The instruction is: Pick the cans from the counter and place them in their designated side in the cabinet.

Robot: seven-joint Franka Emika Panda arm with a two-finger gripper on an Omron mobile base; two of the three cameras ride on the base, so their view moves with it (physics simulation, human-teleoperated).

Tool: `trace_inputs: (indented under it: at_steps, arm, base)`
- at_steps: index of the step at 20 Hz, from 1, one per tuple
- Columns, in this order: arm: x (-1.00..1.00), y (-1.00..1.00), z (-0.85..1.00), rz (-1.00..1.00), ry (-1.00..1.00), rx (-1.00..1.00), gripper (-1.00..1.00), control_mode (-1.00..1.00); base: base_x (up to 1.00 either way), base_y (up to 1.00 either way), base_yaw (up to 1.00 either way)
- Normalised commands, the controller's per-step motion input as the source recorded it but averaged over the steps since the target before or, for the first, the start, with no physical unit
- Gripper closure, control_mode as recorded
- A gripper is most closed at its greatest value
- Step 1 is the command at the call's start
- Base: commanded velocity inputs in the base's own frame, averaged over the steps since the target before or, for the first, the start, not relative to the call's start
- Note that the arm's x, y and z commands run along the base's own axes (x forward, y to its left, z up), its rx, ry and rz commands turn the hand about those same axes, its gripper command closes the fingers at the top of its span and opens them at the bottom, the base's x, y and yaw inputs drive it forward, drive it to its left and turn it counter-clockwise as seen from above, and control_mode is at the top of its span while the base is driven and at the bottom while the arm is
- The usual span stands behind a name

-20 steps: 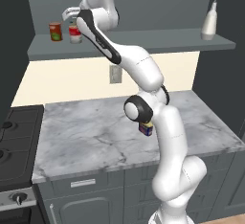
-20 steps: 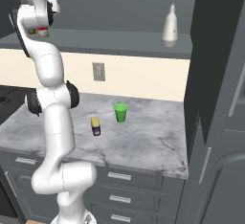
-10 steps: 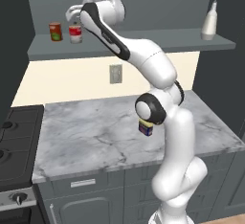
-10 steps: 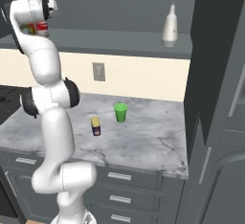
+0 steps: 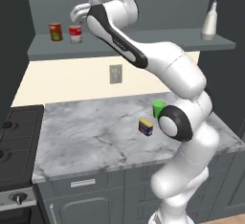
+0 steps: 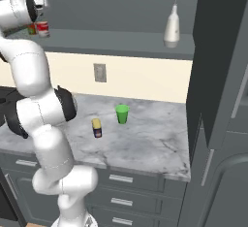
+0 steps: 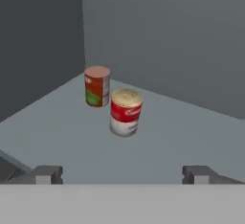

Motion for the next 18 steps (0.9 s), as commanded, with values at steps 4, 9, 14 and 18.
trace_inputs:
  at_steps: [4, 9, 14, 18]
  arm:
    - [-0.96, -0.32, 0.0, 0.01, -0.2, 0.01, -1.0, -1.0]
    - [-0.9, -0.38, 0.0, 0.01, -0.17, 0.02, -1.0, -1.0]
    - [-0.85, -0.42, 0.0, 0.0, -0.16, 0.02, -1.0, -1.0]
    - [-0.74, -0.4, 0.0, 0.0, -0.08, 0.01, -1.0, -1.0]
  base:
    - [0.0, 0.0, 0.0]
    - [0.0, 0.0, 0.0]
    - [0.0, 0.0, 0.0]
    - [0.0, 0.0, 0.0]
